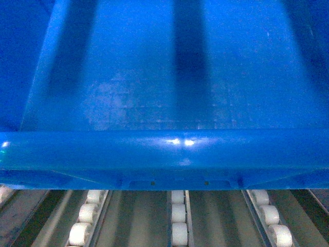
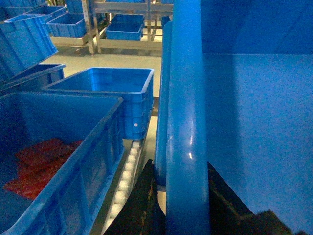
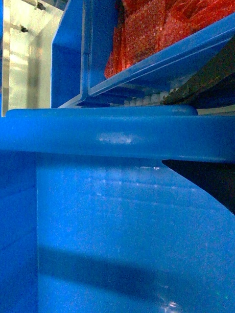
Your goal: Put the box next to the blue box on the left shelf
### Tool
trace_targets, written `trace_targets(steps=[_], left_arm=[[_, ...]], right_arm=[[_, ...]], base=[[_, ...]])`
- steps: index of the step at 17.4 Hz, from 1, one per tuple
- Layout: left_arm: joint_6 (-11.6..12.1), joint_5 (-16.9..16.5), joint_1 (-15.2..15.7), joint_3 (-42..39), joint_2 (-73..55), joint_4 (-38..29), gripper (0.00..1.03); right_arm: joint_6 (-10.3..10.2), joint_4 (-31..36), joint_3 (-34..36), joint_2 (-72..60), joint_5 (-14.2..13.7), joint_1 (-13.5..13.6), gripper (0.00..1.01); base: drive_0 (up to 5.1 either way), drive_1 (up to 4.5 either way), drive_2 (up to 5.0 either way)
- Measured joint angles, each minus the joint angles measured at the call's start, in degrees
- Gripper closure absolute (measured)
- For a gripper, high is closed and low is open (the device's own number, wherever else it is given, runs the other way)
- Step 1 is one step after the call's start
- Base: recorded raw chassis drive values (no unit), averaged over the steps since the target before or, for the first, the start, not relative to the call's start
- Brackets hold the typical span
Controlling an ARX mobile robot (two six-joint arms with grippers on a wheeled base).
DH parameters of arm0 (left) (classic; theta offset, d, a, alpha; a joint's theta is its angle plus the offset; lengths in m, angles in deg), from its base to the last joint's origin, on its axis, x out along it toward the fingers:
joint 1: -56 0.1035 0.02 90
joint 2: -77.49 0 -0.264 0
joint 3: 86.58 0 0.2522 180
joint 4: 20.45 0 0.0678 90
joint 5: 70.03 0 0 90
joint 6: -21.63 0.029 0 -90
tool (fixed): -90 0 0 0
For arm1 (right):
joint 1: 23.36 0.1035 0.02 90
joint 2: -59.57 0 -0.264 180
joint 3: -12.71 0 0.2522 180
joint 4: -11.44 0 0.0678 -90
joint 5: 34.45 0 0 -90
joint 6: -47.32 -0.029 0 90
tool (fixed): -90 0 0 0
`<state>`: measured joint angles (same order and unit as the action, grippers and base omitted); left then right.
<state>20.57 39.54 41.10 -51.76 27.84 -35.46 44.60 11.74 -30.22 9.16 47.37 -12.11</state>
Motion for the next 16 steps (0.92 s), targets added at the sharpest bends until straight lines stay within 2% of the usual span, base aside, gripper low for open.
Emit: trace_targets(steps=[16], left_arm=[[0.00,-0.02,-0.02,0.00,0.00,0.00,0.86]], right_arm=[[-0.02,0.00,0.00,0.00,0.00,0.00,0.80]], base=[[0.0,0.00,0.0]])
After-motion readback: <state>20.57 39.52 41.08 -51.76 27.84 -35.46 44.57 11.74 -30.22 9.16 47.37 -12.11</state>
